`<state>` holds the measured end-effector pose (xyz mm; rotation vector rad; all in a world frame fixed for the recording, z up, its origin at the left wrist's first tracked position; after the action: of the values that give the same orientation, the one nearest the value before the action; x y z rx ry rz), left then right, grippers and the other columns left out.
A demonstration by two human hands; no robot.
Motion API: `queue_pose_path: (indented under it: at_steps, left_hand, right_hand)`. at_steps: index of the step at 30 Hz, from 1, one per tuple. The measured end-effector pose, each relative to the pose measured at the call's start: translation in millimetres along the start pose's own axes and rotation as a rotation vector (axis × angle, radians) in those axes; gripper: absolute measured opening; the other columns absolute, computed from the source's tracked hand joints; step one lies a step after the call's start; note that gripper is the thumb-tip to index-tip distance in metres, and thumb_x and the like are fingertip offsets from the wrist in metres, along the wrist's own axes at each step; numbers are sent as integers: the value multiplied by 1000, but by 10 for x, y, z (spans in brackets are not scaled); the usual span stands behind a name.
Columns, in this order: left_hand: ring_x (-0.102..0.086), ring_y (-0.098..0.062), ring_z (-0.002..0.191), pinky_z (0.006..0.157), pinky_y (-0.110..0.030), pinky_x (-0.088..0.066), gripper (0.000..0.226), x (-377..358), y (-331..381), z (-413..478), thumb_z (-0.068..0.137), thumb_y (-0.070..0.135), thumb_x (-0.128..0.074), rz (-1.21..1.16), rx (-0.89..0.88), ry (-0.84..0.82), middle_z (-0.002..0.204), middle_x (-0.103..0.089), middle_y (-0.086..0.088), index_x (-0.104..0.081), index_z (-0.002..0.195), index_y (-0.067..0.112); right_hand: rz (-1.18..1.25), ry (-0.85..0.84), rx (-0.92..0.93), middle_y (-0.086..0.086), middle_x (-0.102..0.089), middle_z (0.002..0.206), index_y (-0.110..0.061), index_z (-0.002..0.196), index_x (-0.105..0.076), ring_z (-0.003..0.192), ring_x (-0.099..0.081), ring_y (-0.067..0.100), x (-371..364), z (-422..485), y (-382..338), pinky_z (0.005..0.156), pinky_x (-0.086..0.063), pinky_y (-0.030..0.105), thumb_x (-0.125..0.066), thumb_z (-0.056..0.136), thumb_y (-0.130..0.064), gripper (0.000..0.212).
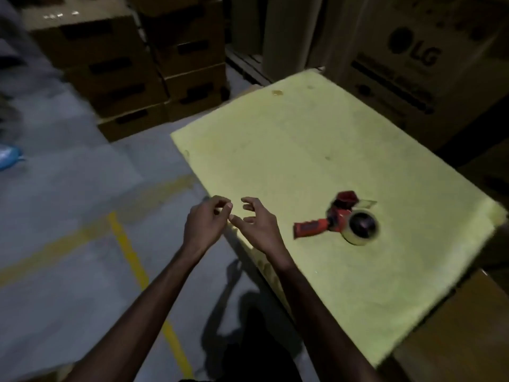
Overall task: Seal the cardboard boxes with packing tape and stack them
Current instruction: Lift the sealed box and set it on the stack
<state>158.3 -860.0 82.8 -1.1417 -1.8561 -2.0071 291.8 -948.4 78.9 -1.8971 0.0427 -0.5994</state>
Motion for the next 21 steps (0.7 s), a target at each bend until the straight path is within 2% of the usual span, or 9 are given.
queue_pose_path:
  at_steps: [4,8,11,15,21]
  left_hand:
    - [-72,-12,93,82,-33,-57,20,564,-421,521,102,36,-60,2,42,83,102,-77,7,-75,108,25]
    - [-73,-16,96,85,-37,-58,22,971,-849,1247,103,36,-60,29,71,114,107,-78,3,-76,110,21]
    - [-72,-17,97,89,-36,-57,23,1178,-1090,1907,102,34,-62,24,90,103,109,-78,1,-76,109,18]
    - [-72,-16,99,92,-35,-57,23,1428,-1261,2838,100,33,-65,23,110,21,111,-78,1,-77,111,17]
    - [-72,-13,97,92,-39,-58,22,1796,-1375,4396,99,35,-65,42,59,-35,109,-77,4,-76,111,20]
  right_hand:
    - [-75,-105,56,0,-60,140,-26,141,-53,107,-68,18,-570,707,-461,96,-54,39,-77,88,-45,62]
    - [-111,-154,90,4,-58,142,-22,144,-52,107,-68,20,-1066,1512,-825,96,-54,40,-79,87,-40,65]
    - [-103,-140,87,3,-60,139,-23,142,-53,101,-69,19,-1346,2170,-989,95,-54,39,-78,88,-44,63]
    - [-2,-114,-35,2,-61,137,-23,140,-54,100,-69,16,-1567,3080,-1234,98,-55,44,-79,86,-48,64]
    - [52,-30,-104,-1,-61,137,-25,139,-56,121,-61,17,-1771,4451,-1760,101,-54,41,-79,84,-53,66]
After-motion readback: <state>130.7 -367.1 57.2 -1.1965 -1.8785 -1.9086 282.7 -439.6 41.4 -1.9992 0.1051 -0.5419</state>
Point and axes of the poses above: each hand's wrist, its own z-axis towards the middle knuckle, its own x-axis out of the back of the hand, y = z × x, the point moved 7 cm from there along z, towards the middle knuckle
